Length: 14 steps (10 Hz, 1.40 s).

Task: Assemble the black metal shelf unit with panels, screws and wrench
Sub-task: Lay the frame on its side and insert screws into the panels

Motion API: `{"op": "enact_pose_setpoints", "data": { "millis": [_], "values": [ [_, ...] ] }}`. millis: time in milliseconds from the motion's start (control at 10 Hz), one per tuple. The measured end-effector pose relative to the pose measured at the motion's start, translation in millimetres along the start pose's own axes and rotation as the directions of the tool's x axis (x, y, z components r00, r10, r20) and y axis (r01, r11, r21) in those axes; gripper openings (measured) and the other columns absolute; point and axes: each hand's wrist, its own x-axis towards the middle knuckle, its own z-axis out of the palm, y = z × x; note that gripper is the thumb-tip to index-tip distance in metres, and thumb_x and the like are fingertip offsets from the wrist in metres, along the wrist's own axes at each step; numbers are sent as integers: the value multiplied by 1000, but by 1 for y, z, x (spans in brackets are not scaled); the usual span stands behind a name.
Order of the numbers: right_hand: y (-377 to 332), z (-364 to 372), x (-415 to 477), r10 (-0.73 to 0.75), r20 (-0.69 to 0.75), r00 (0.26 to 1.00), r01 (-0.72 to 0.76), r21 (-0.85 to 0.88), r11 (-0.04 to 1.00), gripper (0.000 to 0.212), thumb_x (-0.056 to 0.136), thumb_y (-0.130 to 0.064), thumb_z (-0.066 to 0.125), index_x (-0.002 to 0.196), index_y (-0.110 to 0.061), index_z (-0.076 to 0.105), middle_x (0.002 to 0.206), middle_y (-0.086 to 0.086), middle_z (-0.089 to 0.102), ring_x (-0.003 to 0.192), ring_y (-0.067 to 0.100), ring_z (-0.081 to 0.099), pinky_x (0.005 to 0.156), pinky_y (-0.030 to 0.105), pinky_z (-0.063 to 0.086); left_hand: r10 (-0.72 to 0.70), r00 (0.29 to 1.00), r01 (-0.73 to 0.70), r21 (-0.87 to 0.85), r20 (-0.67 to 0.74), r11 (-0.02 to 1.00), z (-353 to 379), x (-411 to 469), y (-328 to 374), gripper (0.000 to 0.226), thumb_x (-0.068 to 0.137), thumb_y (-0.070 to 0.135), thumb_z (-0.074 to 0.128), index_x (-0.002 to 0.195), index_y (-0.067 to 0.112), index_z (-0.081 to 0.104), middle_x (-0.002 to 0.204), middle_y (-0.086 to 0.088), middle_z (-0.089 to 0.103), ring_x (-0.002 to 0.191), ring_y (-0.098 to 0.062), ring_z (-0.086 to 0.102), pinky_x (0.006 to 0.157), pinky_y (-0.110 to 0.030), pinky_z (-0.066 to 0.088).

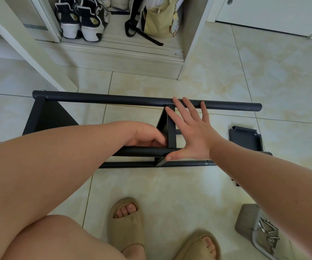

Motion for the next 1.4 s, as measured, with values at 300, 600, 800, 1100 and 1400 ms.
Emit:
{"op": "enact_pose_setpoints", "data": {
  "millis": [300,600,800,1100,1400],
  "values": [
    [0,0,0,-4,-4,1000,4,6,1000,137,55,-105,32,160,-29,-12,167,1,-25,153,27,-25,118,63,-16,-23,1000,23,46,-18,999,0,1,0,21,95,15,56,106,9,72,93,-5,74,93,-21,64,97,-36,47],
    [0,0,0,-2,0,1000,2,5,1000,136,56,-104,33,160,-30,-14,166,0,-26,152,26,-26,118,62,-17,19,1000,-19,-15,-9,1000,0,0,0,21,94,1,49,95,11,66,84,-1,72,85,-17,65,82,-27,50],
    [0,-1,0,-2,2,1000,2,0,1000,136,56,-104,33,160,-29,-14,166,0,-26,152,26,-26,118,63,-15,-16,999,18,37,-44,999,0,2,0,13,95,13,57,90,13,68,75,0,70,73,-14,64,79,-28,49],
    [0,-1,0,-5,-2,1000,5,5,1000,136,56,-104,32,160,-29,-13,167,1,-25,152,26,-25,118,63,-16,15,1000,-16,-20,-15,1000,1,-4,2,20,95,1,49,94,11,66,82,-3,72,80,-15,67,81,-27,51],
    [0,0,0,-4,-5,1000,4,7,1000,137,55,-104,31,160,-28,-12,167,1,-25,153,26,-24,118,63,-16,26,995,-25,12,-97,1000,2,1,2,10,91,2,60,88,8,67,81,-6,71,80,-19,67,83,-28,52]
  ]
}}
